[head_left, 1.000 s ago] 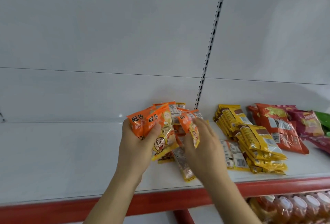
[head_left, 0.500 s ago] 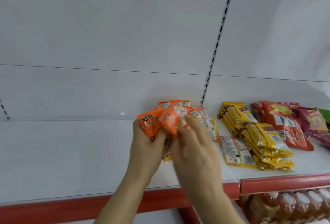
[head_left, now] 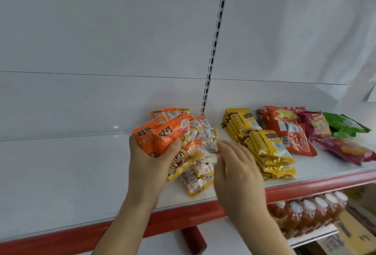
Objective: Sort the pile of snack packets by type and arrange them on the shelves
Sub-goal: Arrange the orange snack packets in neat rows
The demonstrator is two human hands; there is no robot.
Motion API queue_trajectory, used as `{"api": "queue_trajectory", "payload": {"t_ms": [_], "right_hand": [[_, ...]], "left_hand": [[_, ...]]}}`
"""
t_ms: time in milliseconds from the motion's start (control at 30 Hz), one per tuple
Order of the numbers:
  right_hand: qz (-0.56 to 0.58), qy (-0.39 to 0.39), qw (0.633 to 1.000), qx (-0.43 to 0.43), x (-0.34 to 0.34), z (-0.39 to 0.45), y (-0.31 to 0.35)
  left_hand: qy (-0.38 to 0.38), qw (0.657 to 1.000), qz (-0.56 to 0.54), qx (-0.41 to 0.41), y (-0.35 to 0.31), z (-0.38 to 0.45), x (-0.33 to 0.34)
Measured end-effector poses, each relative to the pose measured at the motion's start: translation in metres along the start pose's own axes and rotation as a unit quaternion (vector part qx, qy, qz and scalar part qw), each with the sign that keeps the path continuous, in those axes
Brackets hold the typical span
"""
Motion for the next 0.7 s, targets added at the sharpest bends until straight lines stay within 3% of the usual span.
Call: {"api": "queue_trajectory", "payload": {"t_ms": [67, 133, 200, 400, 567, 633, 700], "right_hand": [[-0.161, 0.155, 0.974, 0.029, 0.026, 0.009, -0.031], [-0.213, 0.310, 0.925, 0.054, 0.050, 0.004, -0.055], [-0.214, 0.351, 0.911, 0.042, 0.059, 0.003, -0.058], [-0.252, 0.310, 0.917, 0.008, 0.061, 0.013, -0.046], [-0.214, 0.260, 0.941, 0.033, 0.048, 0.023, -0.060], [-0.156, 0.190, 0.967, 0.064, 0.031, 0.030, -0.071], [0.002, 0.113, 0.987, 0.115, 0.006, 0.031, -0.081]], "left_hand": [[0.007, 1.000, -0.007, -0.001, 0.002, -0.003, 0.007], [0.017, 1.000, -0.002, -0.004, 0.003, -0.006, 0.014], [0.018, 1.000, 0.003, -0.009, 0.003, -0.009, 0.019], [0.006, 0.999, 0.042, 0.007, 0.001, -0.020, 0.022], [-0.016, 0.997, 0.070, 0.023, -0.002, -0.030, 0.015], [-0.029, 0.996, 0.075, 0.029, -0.005, -0.033, 0.013], [-0.045, 0.995, 0.080, 0.035, -0.007, -0.034, 0.010]]}}
Point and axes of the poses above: each hand's wrist, its own z-axis towards the middle knuckle, its own x-axis out of the palm, y = z × x, the point moved 9 cm from there along z, towards the middle knuckle, and after that the axes turned 15 degrees about -z, right-handed, at the moved point
